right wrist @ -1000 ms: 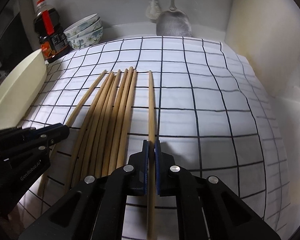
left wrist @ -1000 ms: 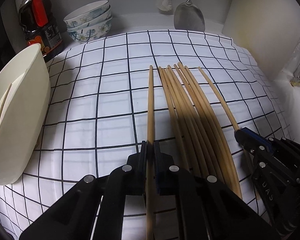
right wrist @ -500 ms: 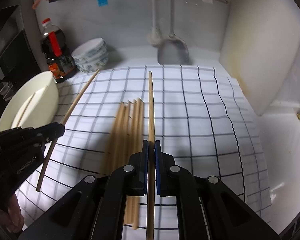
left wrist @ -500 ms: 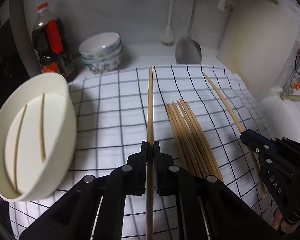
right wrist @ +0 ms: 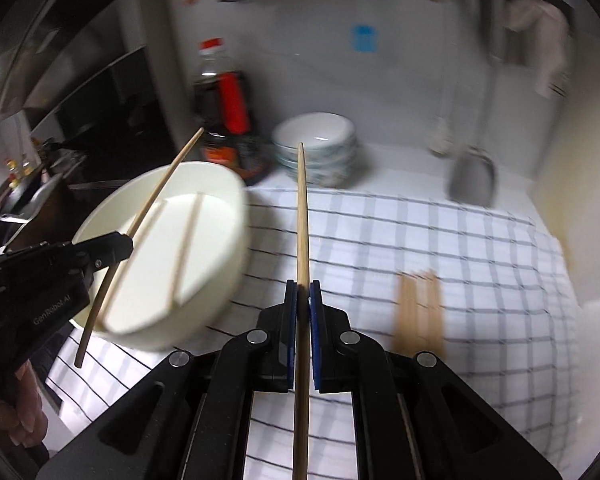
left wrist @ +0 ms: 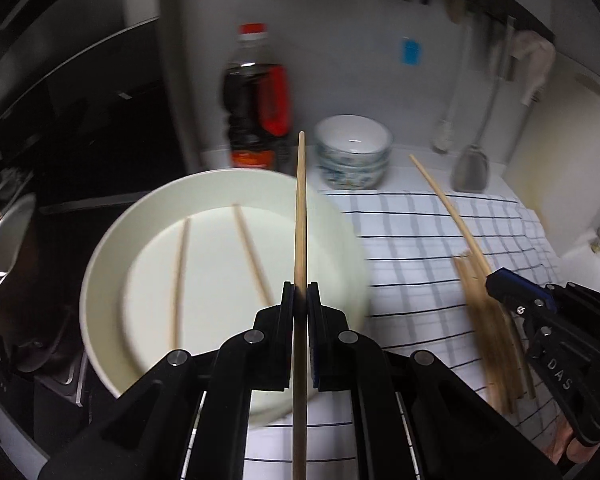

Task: Organize utensils
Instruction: 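Carry the chopstick with the right gripper into the white basin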

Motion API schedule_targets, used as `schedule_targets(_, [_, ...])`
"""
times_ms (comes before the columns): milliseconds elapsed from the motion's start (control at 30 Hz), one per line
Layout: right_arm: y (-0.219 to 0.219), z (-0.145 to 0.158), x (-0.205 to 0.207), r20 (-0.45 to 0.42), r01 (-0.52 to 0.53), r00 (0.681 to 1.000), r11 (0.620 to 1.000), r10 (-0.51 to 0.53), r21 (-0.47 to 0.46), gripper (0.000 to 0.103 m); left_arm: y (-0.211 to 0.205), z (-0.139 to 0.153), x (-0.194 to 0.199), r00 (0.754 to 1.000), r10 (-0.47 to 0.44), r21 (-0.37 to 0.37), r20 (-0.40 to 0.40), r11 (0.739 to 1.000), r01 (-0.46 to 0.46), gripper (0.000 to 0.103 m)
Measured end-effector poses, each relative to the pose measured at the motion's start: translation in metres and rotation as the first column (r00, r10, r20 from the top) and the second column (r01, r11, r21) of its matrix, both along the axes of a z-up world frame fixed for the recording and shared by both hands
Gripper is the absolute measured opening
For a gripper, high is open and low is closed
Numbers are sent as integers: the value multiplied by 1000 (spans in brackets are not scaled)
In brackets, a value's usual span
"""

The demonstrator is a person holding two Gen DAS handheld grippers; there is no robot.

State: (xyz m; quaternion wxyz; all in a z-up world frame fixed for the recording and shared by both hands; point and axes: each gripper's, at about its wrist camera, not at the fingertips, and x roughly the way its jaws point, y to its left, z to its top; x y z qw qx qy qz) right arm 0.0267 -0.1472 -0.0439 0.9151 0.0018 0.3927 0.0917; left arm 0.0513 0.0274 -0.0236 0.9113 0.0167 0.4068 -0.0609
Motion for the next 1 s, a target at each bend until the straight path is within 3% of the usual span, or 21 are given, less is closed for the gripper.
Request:
schedule_targets(233, [74,-11,38,-44,-72,996,995,75,68,6,68,-14,20,995,96,13,-35,995,-95,7])
schedule_targets(467, [126,-22,73,-98,-91,990,993,98,70,6,96,-38,38,990,114,13,-85,993,-113,7])
schedule_targets(1000, [147,-63,113,-262,-63,962,997,72,45,6,112,-74,76,982,100,11,-163,995,-99,7])
